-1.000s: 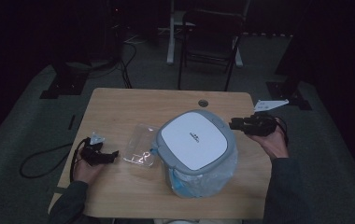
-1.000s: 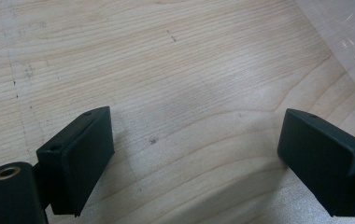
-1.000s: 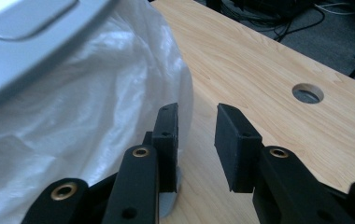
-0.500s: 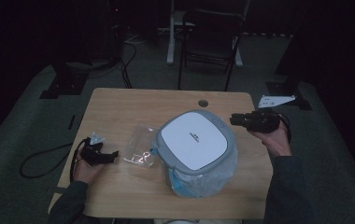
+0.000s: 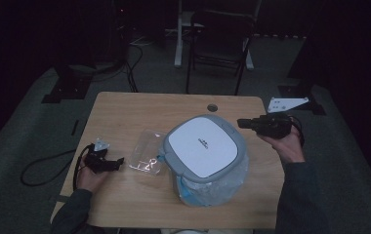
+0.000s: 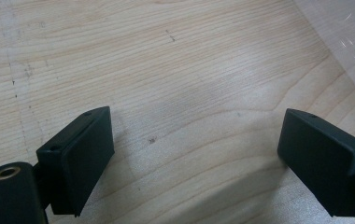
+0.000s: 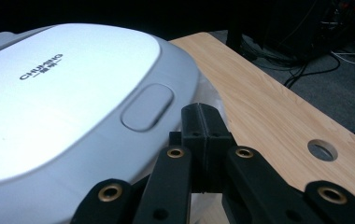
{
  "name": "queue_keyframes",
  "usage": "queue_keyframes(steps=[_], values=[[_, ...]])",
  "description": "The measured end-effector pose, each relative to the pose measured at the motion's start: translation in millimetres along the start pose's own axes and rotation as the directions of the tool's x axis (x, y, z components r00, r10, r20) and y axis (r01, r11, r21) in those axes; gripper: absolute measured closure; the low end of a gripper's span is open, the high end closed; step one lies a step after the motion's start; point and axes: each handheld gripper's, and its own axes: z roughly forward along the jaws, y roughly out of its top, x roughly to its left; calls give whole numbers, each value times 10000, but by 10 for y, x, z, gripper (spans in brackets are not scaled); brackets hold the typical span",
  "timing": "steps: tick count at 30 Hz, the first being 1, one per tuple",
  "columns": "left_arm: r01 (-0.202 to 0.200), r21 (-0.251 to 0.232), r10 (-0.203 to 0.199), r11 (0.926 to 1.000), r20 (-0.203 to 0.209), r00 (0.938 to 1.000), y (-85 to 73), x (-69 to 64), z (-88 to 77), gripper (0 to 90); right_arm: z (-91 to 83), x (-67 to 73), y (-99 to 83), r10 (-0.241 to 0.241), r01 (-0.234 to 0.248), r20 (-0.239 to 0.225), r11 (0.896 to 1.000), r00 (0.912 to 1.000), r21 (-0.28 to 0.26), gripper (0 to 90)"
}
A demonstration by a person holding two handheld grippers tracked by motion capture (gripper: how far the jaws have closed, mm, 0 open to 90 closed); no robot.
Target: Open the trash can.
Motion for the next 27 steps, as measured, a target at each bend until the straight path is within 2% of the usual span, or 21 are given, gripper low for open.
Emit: queue_keyframes(steps=[6,8,9,11,15,17,27], values=[[-5,-1,5,10000,7,10000,0,-1,-1,115,78,109,88,-354,349,-451,9993,9984,-133,900],[-6,-3,6,10000,5,10000,-1,-1,0,115,78,109,88,-354,349,-451,9993,9984,-133,900],[-7,-5,7,10000,8,10000,-1,-2,-1,115,110,141,112,-414,400,-739,9990,9964,-200,900],[-7,-6,7,10000,7,10000,-1,-2,-1,116,133,155,121,-500,487,-857,9987,9951,-171,900],[-2,-5,2,10000,7,10000,-2,-3,-1,116,161,160,115,-460,443,-1051,9988,9934,-187,900],[8,-14,-8,10000,7,10000,-3,-6,-1,116,164,137,89,-279,242,-1199,9992,9924,-329,900],[-13,-3,13,10000,8,10000,-5,-10,-4,115,164,116,60,-159,106,-1290,9991,9915,-411,900]])
